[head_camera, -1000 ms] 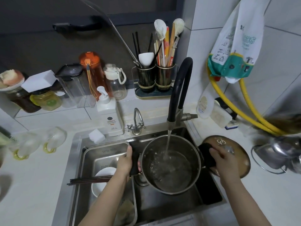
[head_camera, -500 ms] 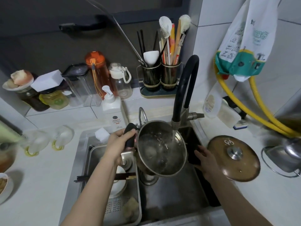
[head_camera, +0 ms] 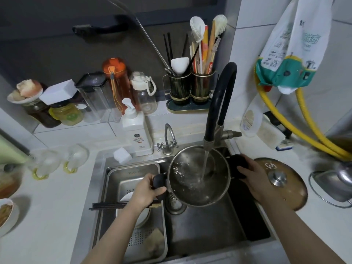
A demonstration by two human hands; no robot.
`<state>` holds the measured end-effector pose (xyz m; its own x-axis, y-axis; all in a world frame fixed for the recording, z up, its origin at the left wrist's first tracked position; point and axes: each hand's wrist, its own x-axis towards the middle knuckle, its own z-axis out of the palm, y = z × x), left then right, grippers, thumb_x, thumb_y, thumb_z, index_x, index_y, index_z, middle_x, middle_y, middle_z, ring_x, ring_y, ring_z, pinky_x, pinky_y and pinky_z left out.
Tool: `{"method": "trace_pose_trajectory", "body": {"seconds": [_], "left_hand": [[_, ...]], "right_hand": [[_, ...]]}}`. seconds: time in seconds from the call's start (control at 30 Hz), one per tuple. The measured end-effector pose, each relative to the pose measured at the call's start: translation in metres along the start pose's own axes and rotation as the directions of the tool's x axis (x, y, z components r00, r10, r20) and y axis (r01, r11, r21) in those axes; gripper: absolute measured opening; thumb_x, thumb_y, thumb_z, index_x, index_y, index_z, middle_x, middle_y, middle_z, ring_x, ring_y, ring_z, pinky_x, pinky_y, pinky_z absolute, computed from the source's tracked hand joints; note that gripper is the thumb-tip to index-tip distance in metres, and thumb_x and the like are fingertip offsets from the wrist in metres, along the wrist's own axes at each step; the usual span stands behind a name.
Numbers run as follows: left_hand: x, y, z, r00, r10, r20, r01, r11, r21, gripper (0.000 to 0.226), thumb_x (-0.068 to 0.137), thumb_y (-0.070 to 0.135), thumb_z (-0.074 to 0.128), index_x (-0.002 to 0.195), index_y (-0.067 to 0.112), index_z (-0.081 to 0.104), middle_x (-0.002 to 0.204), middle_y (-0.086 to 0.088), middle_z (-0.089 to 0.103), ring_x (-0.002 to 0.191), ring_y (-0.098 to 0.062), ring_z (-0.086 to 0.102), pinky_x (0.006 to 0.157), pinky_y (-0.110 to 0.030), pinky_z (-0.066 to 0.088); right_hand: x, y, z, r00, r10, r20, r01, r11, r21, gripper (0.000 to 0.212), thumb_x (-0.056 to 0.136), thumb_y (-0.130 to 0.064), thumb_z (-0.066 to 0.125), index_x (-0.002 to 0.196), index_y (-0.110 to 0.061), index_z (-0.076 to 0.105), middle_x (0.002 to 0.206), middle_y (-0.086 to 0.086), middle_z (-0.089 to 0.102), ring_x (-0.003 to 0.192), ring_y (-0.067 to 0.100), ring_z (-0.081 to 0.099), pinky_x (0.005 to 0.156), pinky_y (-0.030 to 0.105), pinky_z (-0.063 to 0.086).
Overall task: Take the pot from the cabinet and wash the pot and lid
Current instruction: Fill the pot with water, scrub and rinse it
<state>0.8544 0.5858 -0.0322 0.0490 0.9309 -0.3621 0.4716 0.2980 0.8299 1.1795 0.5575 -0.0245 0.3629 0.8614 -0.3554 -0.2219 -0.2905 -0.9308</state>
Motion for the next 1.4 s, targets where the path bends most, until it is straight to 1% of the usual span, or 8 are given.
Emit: {"method": "trace_pose_trajectory", "body": {"seconds": [0.17,0.33,0.47,0.7,0.87,0.97,1.1,1.4], "left_hand": [[0.005,-0.020,0.028,0.996,-0.080,0.036,0.082,0.996,-0.044,0.034,0.073,0.000,0.076,0.075,0.020,0.049,0.073,-0.006,0.059,0.068,-0.022,0.058,0.059,-0.037,0.053],[0.015,-0.029,0.055,0.992,-0.113,0.062,0.120,0.982,-0.146,0.032,0.076,-0.001,0.073,0.101,0.012,0.056,0.085,-0.005,0.063,0.080,-0.026,0.063,0.059,-0.034,0.056],[0.034,-0.037,0.067,0.995,-0.082,0.052,0.088,0.986,-0.140,0.039,0.072,-0.001,0.075,0.089,0.029,0.057,0.093,-0.006,0.066,0.101,-0.032,0.064,0.089,-0.054,0.051],[0.026,0.000,0.058,0.996,0.088,0.012,-0.088,0.996,0.034,0.041,0.078,0.005,0.072,0.117,0.006,0.060,0.103,-0.002,0.064,0.102,-0.018,0.060,0.084,-0.020,0.040],[0.034,0.016,0.038,0.992,0.125,-0.027,-0.124,0.992,0.024,0.027,0.085,0.017,0.067,0.112,0.011,0.064,0.103,-0.008,0.069,0.101,-0.027,0.064,0.091,-0.036,0.047],[0.037,0.024,0.031,0.994,0.094,-0.061,-0.096,0.995,-0.028,0.012,0.088,0.018,0.064,0.099,0.019,0.065,0.093,-0.009,0.070,0.085,-0.027,0.066,0.081,-0.038,0.054],[0.034,0.018,0.028,0.996,-0.092,-0.023,0.090,0.994,-0.060,0.020,0.093,0.020,0.055,0.112,0.020,0.059,0.100,-0.007,0.061,0.062,-0.021,0.060,0.030,-0.022,0.045],[0.022,-0.007,0.036,0.928,-0.371,0.038,0.364,0.876,-0.317,0.017,0.096,0.013,0.049,0.081,0.008,0.057,0.064,-0.014,0.059,0.022,-0.014,0.048,0.027,-0.008,0.025]], "right_hand": [[-0.007,-0.013,-0.013,0.997,-0.081,-0.007,0.079,0.989,-0.127,0.046,0.086,0.007,0.054,0.126,-0.015,0.057,0.122,0.013,0.061,0.109,0.030,0.060,0.089,0.041,0.050],[-0.021,-0.030,-0.026,0.989,-0.148,0.006,0.143,0.945,-0.293,0.044,0.088,0.001,0.058,0.128,-0.016,0.055,0.120,0.005,0.061,0.112,0.022,0.056,0.096,0.038,0.046],[-0.026,-0.029,-0.042,0.986,-0.166,0.015,0.158,0.903,-0.400,0.049,0.085,0.000,0.062,0.130,-0.018,0.053,0.123,0.005,0.057,0.114,0.019,0.052,0.092,0.028,0.042],[-0.043,-0.003,-0.051,0.984,-0.129,-0.122,0.091,0.956,-0.278,0.045,0.083,0.008,0.060,0.126,-0.007,0.055,0.103,0.005,0.060,0.094,0.015,0.055,0.089,0.030,0.039],[-0.041,0.024,-0.044,0.985,-0.039,-0.171,0.004,0.979,-0.202,0.032,0.087,0.002,0.059,0.114,-0.014,0.060,0.106,0.013,0.066,0.095,0.027,0.062,0.081,0.034,0.054],[-0.033,0.029,-0.039,0.985,0.021,-0.174,-0.056,0.978,-0.202,0.020,0.089,-0.004,0.058,0.107,-0.012,0.063,0.099,0.014,0.069,0.082,0.024,0.064,0.086,0.048,0.052],[-0.026,0.018,-0.032,0.966,0.097,-0.238,-0.133,0.981,-0.141,0.025,0.088,-0.013,0.061,0.113,-0.007,0.064,0.094,0.012,0.068,0.080,0.026,0.065,0.055,0.030,0.056],[-0.029,-0.002,-0.016,0.994,0.040,-0.100,-0.053,0.990,-0.128,0.041,0.090,-0.018,0.058,0.130,-0.017,0.053,0.117,0.015,0.062,0.082,0.027,0.065,0.067,0.029,0.052]]}}
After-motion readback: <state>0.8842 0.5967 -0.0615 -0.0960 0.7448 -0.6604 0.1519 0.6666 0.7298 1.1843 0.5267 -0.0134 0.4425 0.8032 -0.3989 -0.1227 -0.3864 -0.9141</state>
